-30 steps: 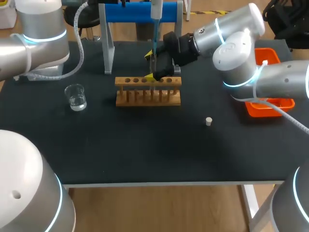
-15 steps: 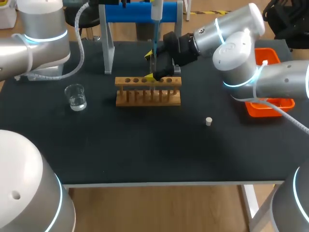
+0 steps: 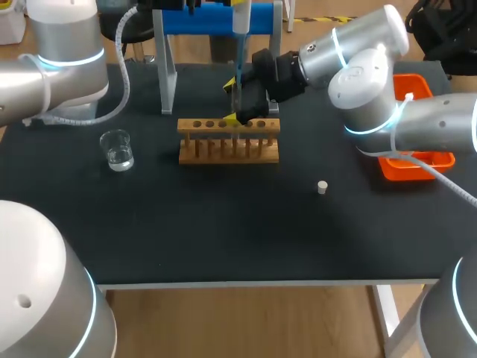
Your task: Invert the test tube, pick up the pipette, mount the tip to pipette, aspirate from beaker and dispense into the tube, eject the tip, return the pipette, and cap with the stopper.
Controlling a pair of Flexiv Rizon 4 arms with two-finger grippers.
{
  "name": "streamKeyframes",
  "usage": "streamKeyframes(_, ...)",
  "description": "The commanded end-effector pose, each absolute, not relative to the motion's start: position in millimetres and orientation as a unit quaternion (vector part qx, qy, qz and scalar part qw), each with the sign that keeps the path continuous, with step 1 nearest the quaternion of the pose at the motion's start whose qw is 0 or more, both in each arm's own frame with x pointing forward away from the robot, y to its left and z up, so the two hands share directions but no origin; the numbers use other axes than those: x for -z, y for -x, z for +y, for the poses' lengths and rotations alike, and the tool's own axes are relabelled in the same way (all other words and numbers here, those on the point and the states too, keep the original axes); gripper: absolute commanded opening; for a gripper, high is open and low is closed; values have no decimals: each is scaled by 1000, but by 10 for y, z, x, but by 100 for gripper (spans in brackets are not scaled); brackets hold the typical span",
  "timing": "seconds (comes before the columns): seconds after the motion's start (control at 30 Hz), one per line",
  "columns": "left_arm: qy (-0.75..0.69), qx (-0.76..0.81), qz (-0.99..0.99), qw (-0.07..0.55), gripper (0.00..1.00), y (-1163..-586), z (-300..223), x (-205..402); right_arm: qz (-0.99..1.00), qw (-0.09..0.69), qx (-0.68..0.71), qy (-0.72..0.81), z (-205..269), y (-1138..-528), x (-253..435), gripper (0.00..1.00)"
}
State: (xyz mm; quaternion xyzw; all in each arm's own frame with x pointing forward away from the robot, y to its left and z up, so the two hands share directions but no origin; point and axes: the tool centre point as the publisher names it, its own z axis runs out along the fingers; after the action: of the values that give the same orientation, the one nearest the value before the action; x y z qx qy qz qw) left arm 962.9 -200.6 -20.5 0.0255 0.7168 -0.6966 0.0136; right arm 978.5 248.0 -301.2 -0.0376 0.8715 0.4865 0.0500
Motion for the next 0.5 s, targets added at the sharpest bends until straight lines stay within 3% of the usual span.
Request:
streamKeyframes(0.03,-26,697,716,12,0,-9655,-2008,224,872,48,-486,38,2472,-9792,3003,100)
streamKeyframes(0.5,-19,684,729,18,0,-9674,-1969,256,872,48,-486,38,2472,-9792,3003,100)
